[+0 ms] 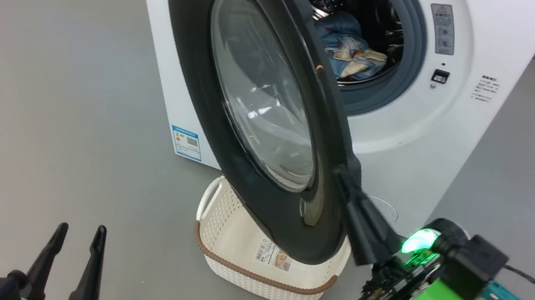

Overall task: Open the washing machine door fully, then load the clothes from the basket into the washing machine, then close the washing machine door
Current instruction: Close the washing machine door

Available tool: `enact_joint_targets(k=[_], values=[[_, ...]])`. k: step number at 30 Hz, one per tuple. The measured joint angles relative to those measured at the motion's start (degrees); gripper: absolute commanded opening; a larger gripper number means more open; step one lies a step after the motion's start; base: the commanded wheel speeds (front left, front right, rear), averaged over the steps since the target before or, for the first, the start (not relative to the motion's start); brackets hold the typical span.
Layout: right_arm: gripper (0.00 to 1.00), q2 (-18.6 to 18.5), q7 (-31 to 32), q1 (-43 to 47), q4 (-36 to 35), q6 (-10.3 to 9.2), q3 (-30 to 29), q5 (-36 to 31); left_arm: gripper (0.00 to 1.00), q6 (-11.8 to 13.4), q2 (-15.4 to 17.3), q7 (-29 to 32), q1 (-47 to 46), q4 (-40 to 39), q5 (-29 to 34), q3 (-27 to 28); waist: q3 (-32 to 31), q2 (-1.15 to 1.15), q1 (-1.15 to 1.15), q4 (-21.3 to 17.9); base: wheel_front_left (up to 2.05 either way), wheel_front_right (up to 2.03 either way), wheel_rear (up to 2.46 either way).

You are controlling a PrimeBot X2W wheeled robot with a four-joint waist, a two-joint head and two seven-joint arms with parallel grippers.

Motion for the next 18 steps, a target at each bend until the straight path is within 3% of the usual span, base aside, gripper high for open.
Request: enact_joint_targets(k=[9,18], values=[[0.00,-1.99,0.00,0.00,7.30,0.00,5.08,-0.24,1.00,0.00,0.02,0.00,0.02,0.19,-0.01,-0.07,-0.16,0.00,0.00,2.21,0.00,0.00,0.00],[0.00,-1.82,0.01,-0.04,18.91,0.00,5.27,-0.60,1.00,0.00,-0.01,0.00,0.05,0.48,-0.20,-0.36,0.10,0.00,0.00,4.53,0.00,0.00,0.00]])
